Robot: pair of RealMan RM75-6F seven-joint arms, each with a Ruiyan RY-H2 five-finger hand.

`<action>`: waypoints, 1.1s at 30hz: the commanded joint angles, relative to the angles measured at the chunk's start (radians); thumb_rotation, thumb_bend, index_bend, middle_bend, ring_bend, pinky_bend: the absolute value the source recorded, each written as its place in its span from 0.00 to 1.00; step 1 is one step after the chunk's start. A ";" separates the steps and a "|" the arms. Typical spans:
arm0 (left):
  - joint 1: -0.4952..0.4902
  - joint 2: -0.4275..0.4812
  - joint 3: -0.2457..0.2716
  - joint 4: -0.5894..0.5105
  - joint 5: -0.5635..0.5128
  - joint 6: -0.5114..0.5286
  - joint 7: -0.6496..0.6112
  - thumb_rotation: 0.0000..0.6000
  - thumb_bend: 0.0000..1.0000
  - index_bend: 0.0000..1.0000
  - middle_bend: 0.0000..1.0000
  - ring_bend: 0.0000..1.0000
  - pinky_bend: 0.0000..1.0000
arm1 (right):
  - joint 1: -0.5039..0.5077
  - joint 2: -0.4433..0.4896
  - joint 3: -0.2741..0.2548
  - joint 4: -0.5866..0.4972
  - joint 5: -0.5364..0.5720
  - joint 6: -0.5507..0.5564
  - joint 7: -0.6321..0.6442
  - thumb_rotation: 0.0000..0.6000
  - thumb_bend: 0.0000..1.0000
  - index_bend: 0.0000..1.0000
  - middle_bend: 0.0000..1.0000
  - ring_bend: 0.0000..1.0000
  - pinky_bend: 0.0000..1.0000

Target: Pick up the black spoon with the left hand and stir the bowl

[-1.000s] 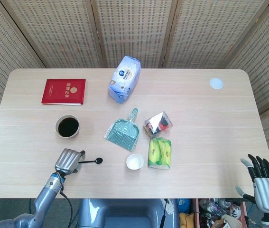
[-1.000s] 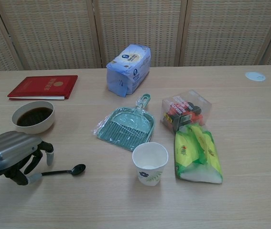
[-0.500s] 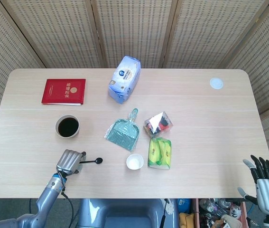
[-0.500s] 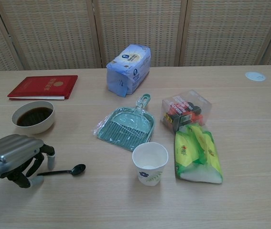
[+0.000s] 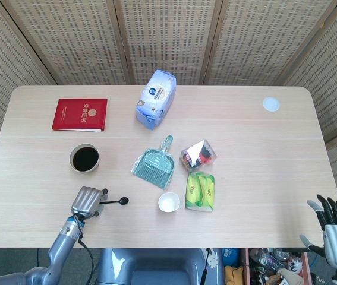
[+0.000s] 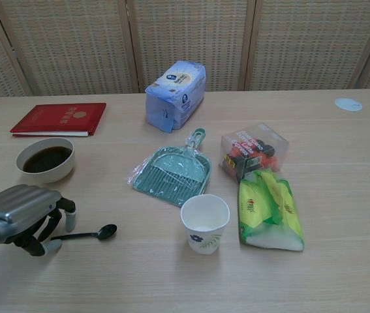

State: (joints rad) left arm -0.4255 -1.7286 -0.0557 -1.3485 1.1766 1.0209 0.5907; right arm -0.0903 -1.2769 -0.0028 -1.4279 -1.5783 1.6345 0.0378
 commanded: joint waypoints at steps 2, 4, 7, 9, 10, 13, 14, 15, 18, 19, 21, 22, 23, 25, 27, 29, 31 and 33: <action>-0.004 -0.010 -0.001 0.010 -0.011 -0.002 0.000 1.00 0.38 0.48 0.72 0.67 0.70 | -0.002 0.001 0.000 0.001 0.002 0.001 0.001 1.00 0.24 0.22 0.17 0.02 0.06; -0.006 -0.013 -0.001 0.015 -0.016 -0.003 0.002 1.00 0.38 0.48 0.72 0.67 0.70 | -0.003 0.001 0.001 0.001 0.003 0.001 0.002 1.00 0.24 0.22 0.17 0.02 0.06; -0.008 -0.017 -0.001 0.019 -0.023 -0.003 0.004 1.00 0.38 0.49 0.72 0.67 0.70 | -0.004 0.002 0.001 0.002 0.005 -0.001 0.002 1.00 0.24 0.22 0.17 0.02 0.06; -0.009 -0.019 -0.001 0.021 -0.027 -0.004 0.004 1.00 0.38 0.49 0.72 0.67 0.70 | -0.004 0.002 0.001 0.002 0.006 -0.001 0.002 1.00 0.24 0.22 0.17 0.02 0.06; -0.009 -0.019 -0.001 0.021 -0.028 -0.003 0.004 1.00 0.38 0.49 0.72 0.67 0.70 | -0.004 0.002 0.001 0.002 0.006 -0.002 0.002 1.00 0.24 0.22 0.17 0.02 0.06; -0.010 -0.021 0.001 0.023 -0.032 -0.001 0.003 1.00 0.38 0.49 0.72 0.67 0.70 | -0.004 0.002 0.002 0.001 0.007 -0.004 0.002 1.00 0.24 0.22 0.17 0.02 0.06; -0.010 -0.021 0.003 0.025 -0.033 -0.001 0.004 1.00 0.38 0.50 0.72 0.67 0.70 | -0.004 0.002 0.002 0.001 0.007 -0.005 0.001 1.00 0.24 0.22 0.17 0.02 0.06; -0.010 -0.021 0.004 0.026 -0.035 -0.001 0.004 1.00 0.38 0.50 0.72 0.67 0.70 | -0.004 0.002 0.002 0.001 0.008 -0.006 0.001 1.00 0.24 0.22 0.17 0.02 0.06; -0.010 -0.020 0.007 0.027 -0.043 -0.004 0.004 1.00 0.38 0.51 0.72 0.67 0.70 | -0.003 0.002 0.003 0.001 0.009 -0.008 0.002 1.00 0.24 0.22 0.17 0.02 0.06; -0.009 -0.019 0.008 0.028 -0.046 -0.003 0.006 1.00 0.38 0.51 0.72 0.68 0.70 | -0.003 0.003 0.003 0.001 0.009 -0.008 0.003 1.00 0.24 0.22 0.17 0.02 0.06; -0.009 -0.018 0.010 0.027 -0.051 -0.003 0.008 1.00 0.38 0.52 0.72 0.68 0.70 | -0.003 0.002 0.003 0.002 0.009 -0.009 0.004 1.00 0.24 0.22 0.17 0.02 0.06; -0.009 -0.017 0.011 0.026 -0.055 -0.003 0.011 1.00 0.38 0.53 0.72 0.68 0.70 | -0.003 0.002 0.003 0.003 0.009 -0.009 0.004 1.00 0.24 0.22 0.17 0.02 0.06; -0.009 -0.015 0.011 0.026 -0.057 -0.002 0.011 1.00 0.38 0.53 0.73 0.68 0.70 | -0.003 0.002 0.003 0.003 0.009 -0.010 0.005 1.00 0.24 0.22 0.17 0.02 0.06; -0.007 -0.012 0.013 0.023 -0.060 0.000 0.010 1.00 0.38 0.54 0.73 0.69 0.70 | -0.004 0.002 0.004 0.003 0.010 -0.009 0.006 1.00 0.24 0.22 0.17 0.02 0.06; -0.006 -0.009 0.017 0.023 -0.062 0.001 0.011 1.00 0.38 0.55 0.73 0.69 0.70 | -0.005 0.002 0.004 0.005 0.011 -0.009 0.008 1.00 0.24 0.22 0.17 0.02 0.06; -0.005 -0.008 0.018 0.025 -0.068 -0.001 0.015 1.00 0.38 0.55 0.73 0.69 0.70 | -0.005 0.001 0.004 0.006 0.012 -0.010 0.009 1.00 0.24 0.22 0.17 0.02 0.06; -0.006 -0.005 0.020 0.023 -0.077 -0.005 0.017 1.00 0.38 0.57 0.73 0.69 0.70 | -0.005 0.001 0.005 0.007 0.012 -0.010 0.010 1.00 0.24 0.22 0.17 0.02 0.06; -0.006 0.000 0.020 0.019 -0.079 -0.004 0.014 1.00 0.38 0.58 0.74 0.69 0.70 | -0.006 0.001 0.005 0.007 0.012 -0.009 0.012 1.00 0.24 0.22 0.17 0.02 0.06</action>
State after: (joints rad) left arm -0.4315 -1.7296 -0.0359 -1.3290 1.0980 1.0168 0.6052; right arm -0.0959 -1.2760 0.0021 -1.4206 -1.5664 1.6250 0.0496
